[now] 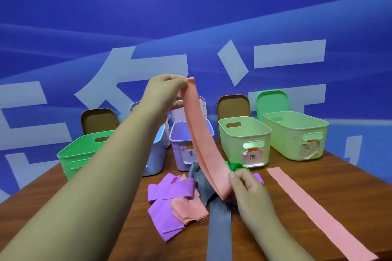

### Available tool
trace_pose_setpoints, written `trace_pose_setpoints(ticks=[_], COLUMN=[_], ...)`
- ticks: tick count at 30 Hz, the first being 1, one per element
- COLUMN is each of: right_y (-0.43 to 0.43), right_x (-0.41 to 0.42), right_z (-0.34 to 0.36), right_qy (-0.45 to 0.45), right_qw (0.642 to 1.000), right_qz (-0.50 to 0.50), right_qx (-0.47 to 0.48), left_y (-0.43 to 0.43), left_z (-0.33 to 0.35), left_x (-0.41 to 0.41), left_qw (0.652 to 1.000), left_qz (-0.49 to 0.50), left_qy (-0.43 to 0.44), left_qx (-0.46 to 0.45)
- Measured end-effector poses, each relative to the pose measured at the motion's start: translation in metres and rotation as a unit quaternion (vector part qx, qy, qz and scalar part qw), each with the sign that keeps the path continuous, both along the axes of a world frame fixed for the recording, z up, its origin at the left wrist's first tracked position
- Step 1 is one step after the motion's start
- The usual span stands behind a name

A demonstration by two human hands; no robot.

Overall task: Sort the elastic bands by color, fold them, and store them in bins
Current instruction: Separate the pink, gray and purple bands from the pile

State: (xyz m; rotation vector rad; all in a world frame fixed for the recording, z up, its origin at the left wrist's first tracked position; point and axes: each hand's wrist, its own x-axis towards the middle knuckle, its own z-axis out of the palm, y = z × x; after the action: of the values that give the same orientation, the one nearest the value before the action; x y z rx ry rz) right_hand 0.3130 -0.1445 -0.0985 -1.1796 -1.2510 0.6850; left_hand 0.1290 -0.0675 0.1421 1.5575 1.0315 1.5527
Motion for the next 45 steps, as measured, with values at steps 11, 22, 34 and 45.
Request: trace_pose_setpoints(ticks=[11, 22, 34, 45], right_y=[0.005, 0.001, -0.013, -0.033], right_x=[-0.004, -0.006, -0.002, 0.018], right_z=[-0.001, 0.004, 0.014, 0.022], right_qy=[0.081, 0.096, -0.008, -0.028], right_qw=[0.994, 0.989, 0.992, 0.992], right_qz=[0.075, 0.102, 0.106, 0.064], right_qx=[-0.007, -0.039, -0.066, -0.106], left_y=[-0.007, -0.003, 0.017, 0.031], left_z=[0.008, 0.022, 0.029, 0.015], left_x=[0.006, 0.006, -0.008, 0.009], left_qw=[0.997, 0.998, 0.957, 0.97], left_qz=[-0.074, -0.007, 0.09, 0.078], left_qy=[0.016, 0.036, 0.242, 0.202], left_qx=[-0.004, 0.06, 0.133, 0.11])
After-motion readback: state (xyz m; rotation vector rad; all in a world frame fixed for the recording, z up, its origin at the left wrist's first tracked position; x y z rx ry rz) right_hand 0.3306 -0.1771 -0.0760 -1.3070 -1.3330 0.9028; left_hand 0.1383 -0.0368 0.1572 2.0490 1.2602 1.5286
